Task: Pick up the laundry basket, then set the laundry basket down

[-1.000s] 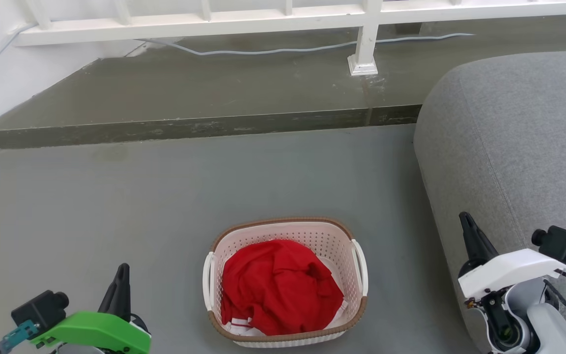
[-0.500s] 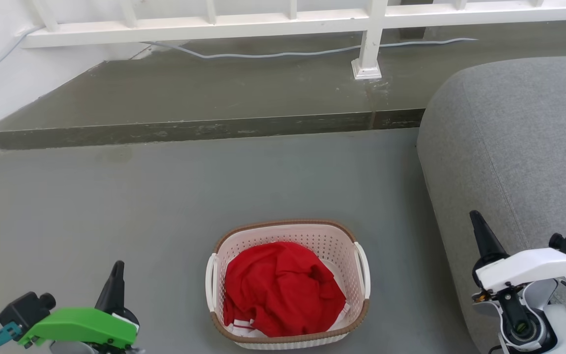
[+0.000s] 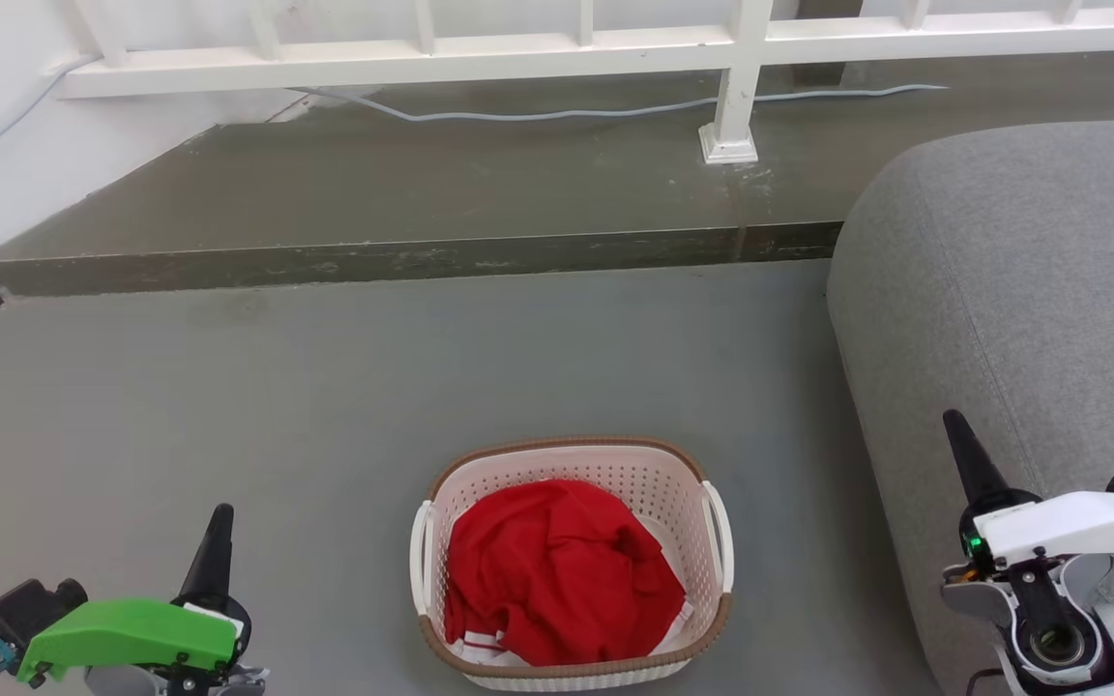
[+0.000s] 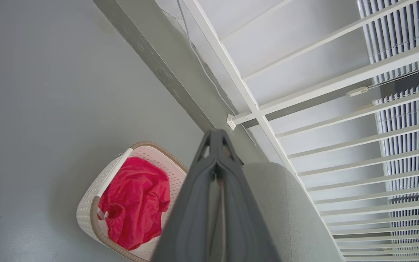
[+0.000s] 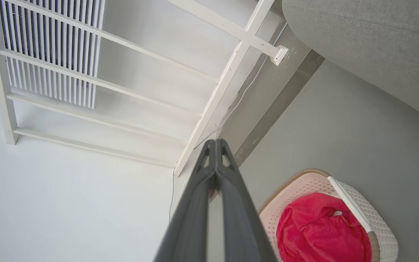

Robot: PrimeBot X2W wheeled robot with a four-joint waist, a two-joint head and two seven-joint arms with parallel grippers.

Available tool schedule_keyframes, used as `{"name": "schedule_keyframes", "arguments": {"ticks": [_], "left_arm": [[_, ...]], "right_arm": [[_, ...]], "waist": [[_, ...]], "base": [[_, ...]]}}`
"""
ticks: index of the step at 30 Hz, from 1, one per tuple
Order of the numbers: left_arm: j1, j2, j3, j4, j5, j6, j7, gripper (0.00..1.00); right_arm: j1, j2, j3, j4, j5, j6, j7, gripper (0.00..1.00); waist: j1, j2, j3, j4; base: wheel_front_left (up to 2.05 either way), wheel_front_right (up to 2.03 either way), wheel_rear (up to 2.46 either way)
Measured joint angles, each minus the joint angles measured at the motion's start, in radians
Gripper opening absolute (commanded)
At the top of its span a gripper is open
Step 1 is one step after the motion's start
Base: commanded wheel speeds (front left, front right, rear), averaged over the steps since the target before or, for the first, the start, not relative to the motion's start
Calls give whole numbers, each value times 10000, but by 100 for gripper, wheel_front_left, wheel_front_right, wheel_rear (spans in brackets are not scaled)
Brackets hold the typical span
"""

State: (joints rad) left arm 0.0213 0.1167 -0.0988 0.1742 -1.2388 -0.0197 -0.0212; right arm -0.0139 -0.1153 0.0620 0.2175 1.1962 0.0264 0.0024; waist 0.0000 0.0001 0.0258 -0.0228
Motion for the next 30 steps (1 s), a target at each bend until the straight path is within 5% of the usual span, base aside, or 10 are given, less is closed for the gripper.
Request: {"name": "schedule_keyframes", "arguments": {"ticks": [30], "left_arm": [[-479, -144, 826, 740, -4182, -892, 571, 0]], "right_arm": [[-279, 232, -1166, 393, 4468, 805, 439, 0]], "waist": [[0, 0, -216, 221]], "base": [[0, 0, 0]]}}
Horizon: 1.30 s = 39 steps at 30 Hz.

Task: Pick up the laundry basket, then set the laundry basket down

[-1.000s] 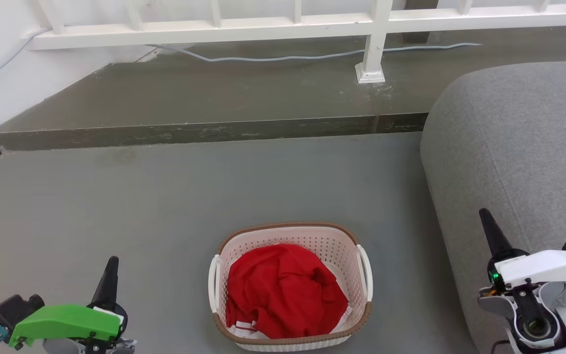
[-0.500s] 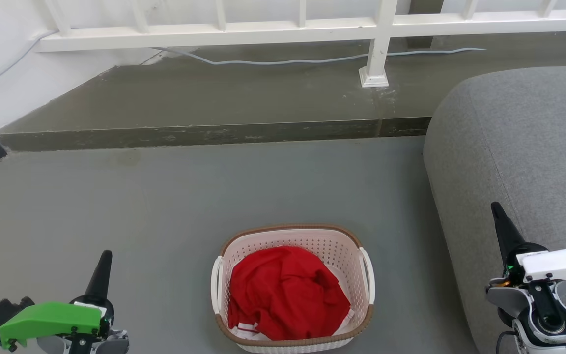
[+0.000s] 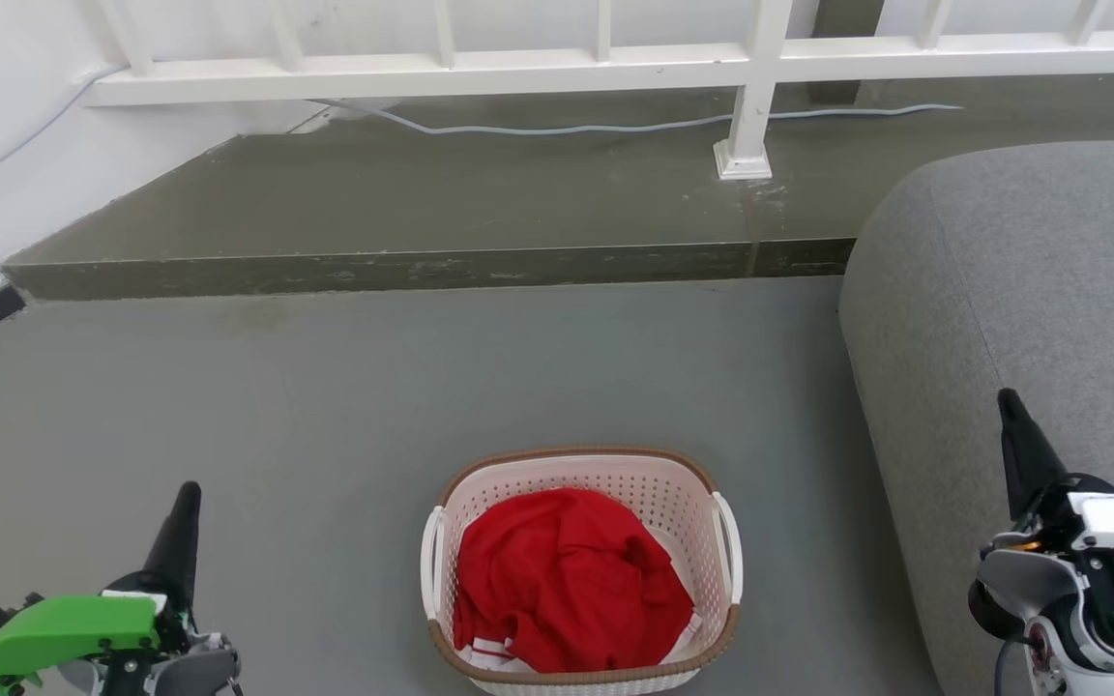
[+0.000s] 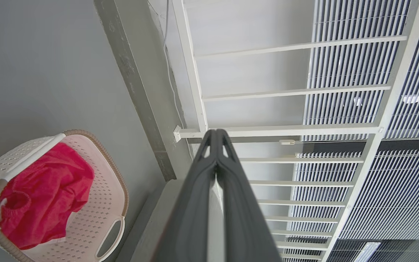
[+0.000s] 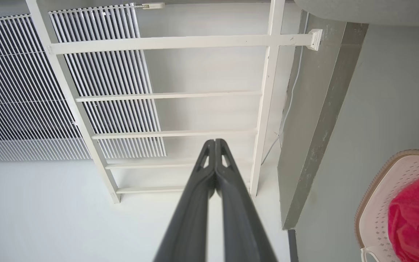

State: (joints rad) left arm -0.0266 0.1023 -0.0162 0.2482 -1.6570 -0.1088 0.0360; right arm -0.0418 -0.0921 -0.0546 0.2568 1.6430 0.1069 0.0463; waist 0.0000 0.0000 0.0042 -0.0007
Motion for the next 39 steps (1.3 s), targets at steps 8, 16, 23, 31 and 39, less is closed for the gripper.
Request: {"name": "schedule_keyframes", "arguments": {"ticks": [8, 16, 23, 31, 39], "left_arm": [[-152, -15, 81, 36, -140, -50, 2, 0], [-152, -29, 86, 71, -140, -52, 33, 0], [-153, -38, 94, 111, -140, -56, 33, 0], [-155, -56, 100, 153, -140, -65, 42, 0], [-157, -71, 104, 207, -140, -69, 44, 0]], "right_arm": [[-102, 8, -42, 63, 201, 73, 2, 0], [-103, 10, -48, 92, 201, 73, 31, 0], [-105, 12, -54, 111, 201, 73, 31, 0], [-108, 13, -58, 140, 201, 75, 33, 0], [-111, 31, -67, 157, 201, 75, 35, 0]], "waist": [[0, 0, -6, 6], [0, 0, -9, 6], [0, 0, -10, 6], [0, 0, -12, 6], [0, 0, -13, 6]], "base": [[0, 0, 0], [0, 0, 0], [0, 0, 0], [0, 0, 0], [0, 0, 0]]}}
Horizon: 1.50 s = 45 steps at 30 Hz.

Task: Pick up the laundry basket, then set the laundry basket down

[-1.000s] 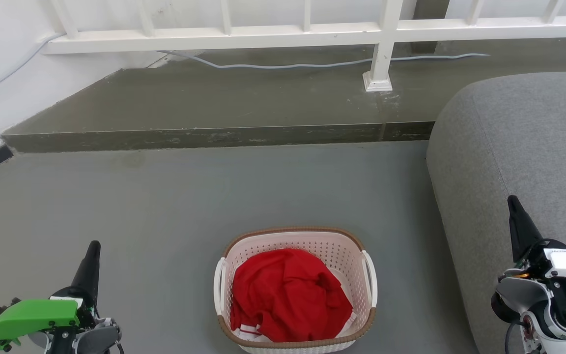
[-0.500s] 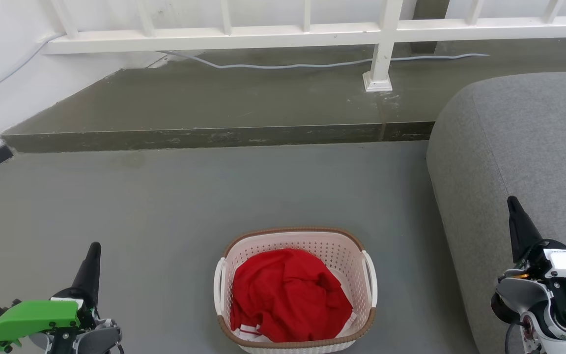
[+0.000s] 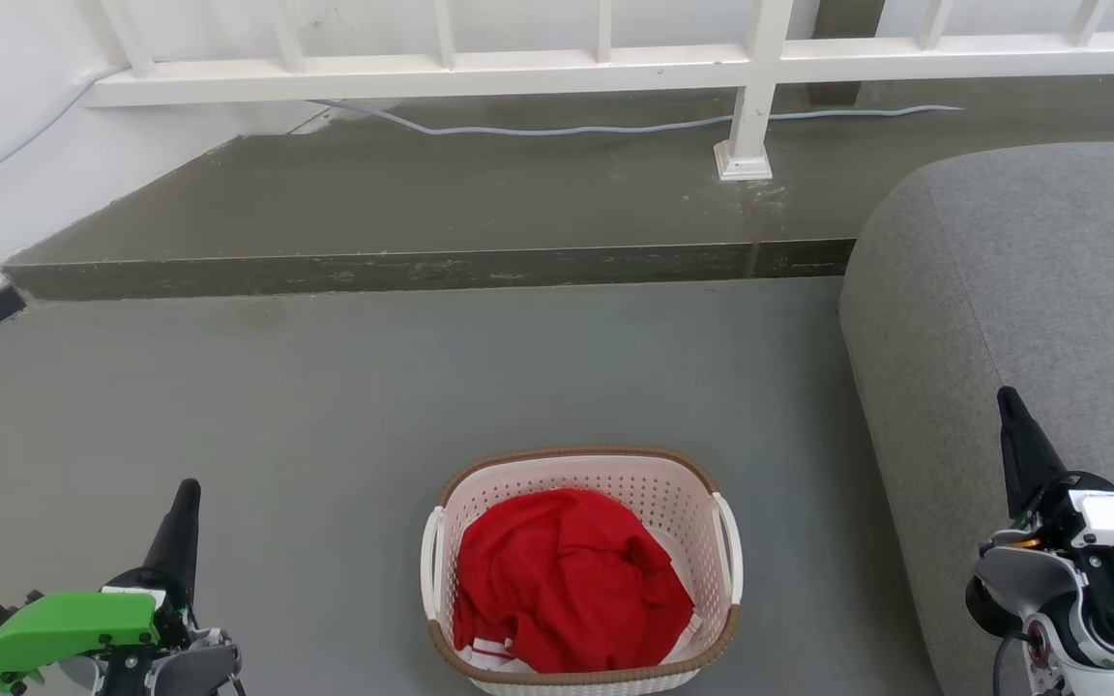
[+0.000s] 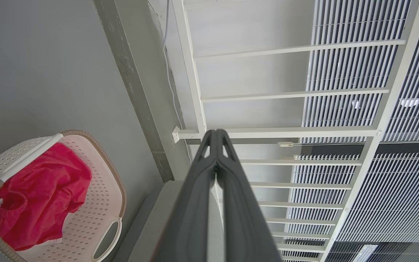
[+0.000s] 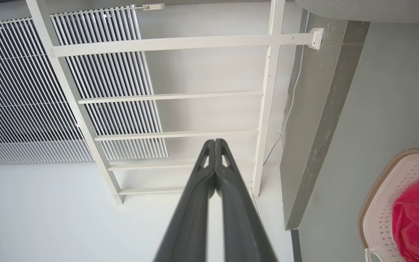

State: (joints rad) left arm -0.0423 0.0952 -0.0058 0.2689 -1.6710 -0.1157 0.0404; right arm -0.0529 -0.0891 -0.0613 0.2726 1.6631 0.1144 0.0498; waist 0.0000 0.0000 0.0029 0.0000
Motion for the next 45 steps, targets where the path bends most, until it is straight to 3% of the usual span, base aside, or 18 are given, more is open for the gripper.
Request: {"name": "schedule_keyframes", "arguments": {"ticks": [45], "left_arm": [[-15, -58, 35, 88, 0, -63, 44, 0]], "right_arm": [[-11, 19, -31, 81, 0, 15, 40, 0]], "waist": [[0, 0, -3, 0]], "base": [[0, 0, 0]]}}
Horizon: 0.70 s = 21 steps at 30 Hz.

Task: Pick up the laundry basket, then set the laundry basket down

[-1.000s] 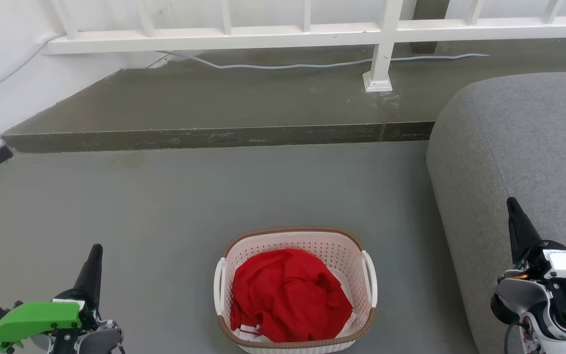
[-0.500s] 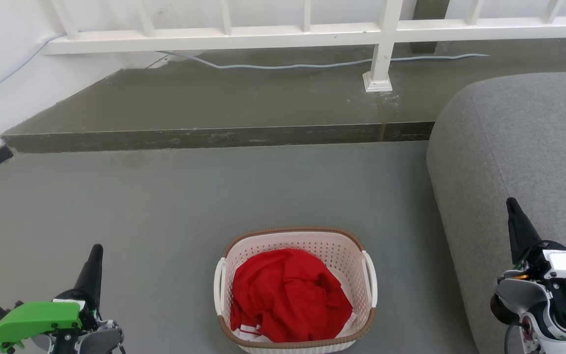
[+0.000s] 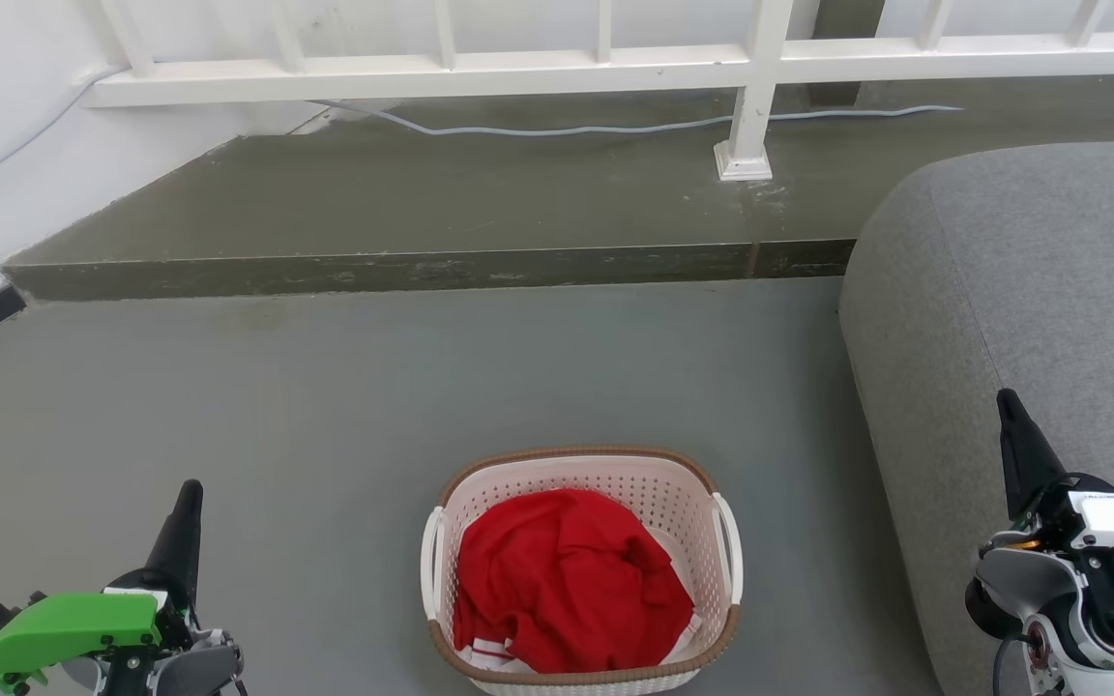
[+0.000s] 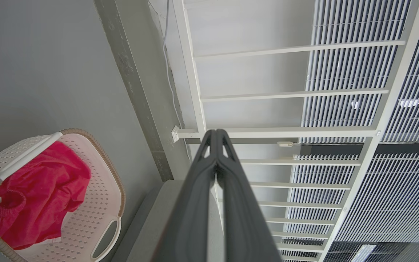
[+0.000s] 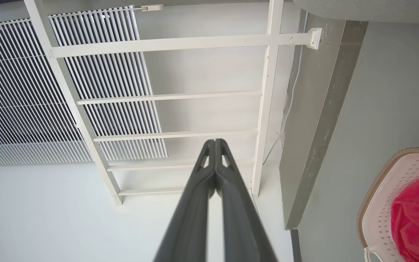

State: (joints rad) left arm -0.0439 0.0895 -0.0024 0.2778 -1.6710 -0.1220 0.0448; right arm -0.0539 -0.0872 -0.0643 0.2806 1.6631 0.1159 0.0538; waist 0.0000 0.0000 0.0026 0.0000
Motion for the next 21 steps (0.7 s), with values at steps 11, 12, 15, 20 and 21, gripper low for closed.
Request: {"name": "schedule_keyframes", "arguments": {"ticks": [11, 12, 15, 20, 21], "left_arm": [[-4, -4, 6, 4, 2, -2, 31, 0], [-5, -4, 8, 4, 2, -2, 31, 0], [-5, -4, 8, 6, 2, -2, 31, 0], [-6, -6, 12, 8, 2, -2, 31, 0], [-6, -6, 12, 8, 2, -2, 31, 0]], "right_arm": [[-1, 2, -6, 6, 0, 0, 0, 0], [-1, 2, -6, 6, 0, 0, 0, 0], [-1, 4, -10, 6, 0, 0, 2, 0], [-1, 12, -15, 8, -2, 0, 2, 0], [-2, 13, -17, 8, -2, 0, 2, 0]], "waist": [[0, 0, -1, 0], [0, 0, 0, 0], [0, 0, -1, 0], [0, 0, -1, 0], [0, 0, -1, 0]], "base": [[0, 0, 0], [0, 0, 0], [0, 0, 0], [0, 0, 0], [0, 0, 0]]}}
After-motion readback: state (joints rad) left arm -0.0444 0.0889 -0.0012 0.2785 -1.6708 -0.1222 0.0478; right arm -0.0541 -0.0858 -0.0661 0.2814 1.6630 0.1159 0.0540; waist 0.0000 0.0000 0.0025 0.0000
